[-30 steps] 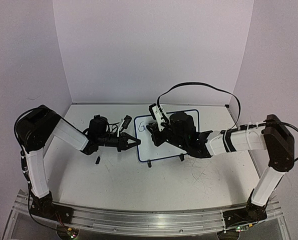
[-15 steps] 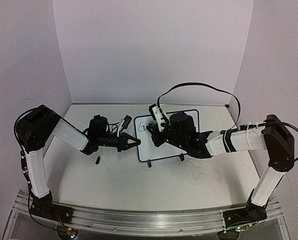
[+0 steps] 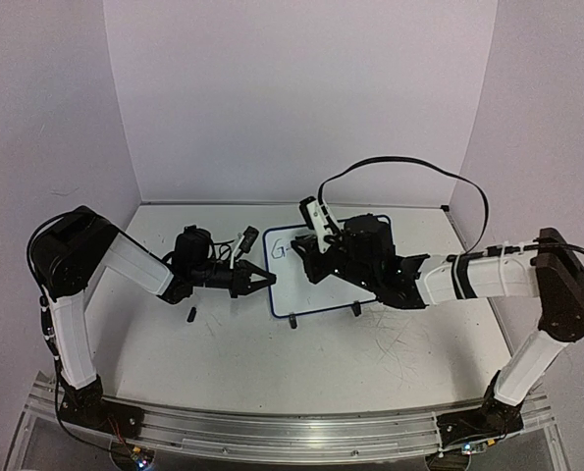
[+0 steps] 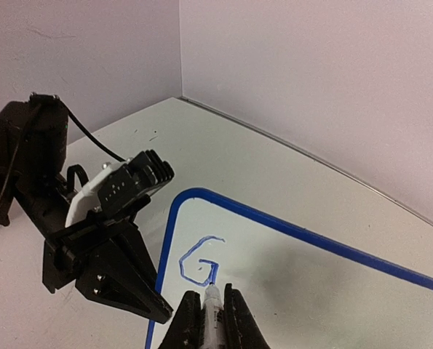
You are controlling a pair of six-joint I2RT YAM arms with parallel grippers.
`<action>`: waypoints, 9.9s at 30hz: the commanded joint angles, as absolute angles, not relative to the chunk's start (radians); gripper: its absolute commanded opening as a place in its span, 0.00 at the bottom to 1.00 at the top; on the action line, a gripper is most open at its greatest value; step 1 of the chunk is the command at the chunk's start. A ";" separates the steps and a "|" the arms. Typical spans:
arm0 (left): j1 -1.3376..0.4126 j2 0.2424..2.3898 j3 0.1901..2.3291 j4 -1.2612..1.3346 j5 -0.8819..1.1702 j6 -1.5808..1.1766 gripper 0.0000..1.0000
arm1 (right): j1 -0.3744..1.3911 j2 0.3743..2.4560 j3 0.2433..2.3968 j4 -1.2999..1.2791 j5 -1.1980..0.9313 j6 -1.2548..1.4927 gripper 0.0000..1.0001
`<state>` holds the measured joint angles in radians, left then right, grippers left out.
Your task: Write a sentence on the whiteboard
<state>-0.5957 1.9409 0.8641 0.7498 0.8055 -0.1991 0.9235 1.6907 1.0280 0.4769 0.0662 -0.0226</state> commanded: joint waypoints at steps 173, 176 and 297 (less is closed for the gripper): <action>-0.599 1.921 0.870 0.658 0.761 -0.115 0.00 | 0.903 1.633 0.966 0.573 0.194 0.008 0.00; -0.599 1.920 0.869 0.659 0.761 -0.114 0.00 | 0.904 1.640 0.971 0.579 0.196 0.009 0.00; -0.599 1.914 0.869 0.647 0.761 -0.104 0.00 | 0.903 1.687 0.969 0.623 0.246 -0.009 0.00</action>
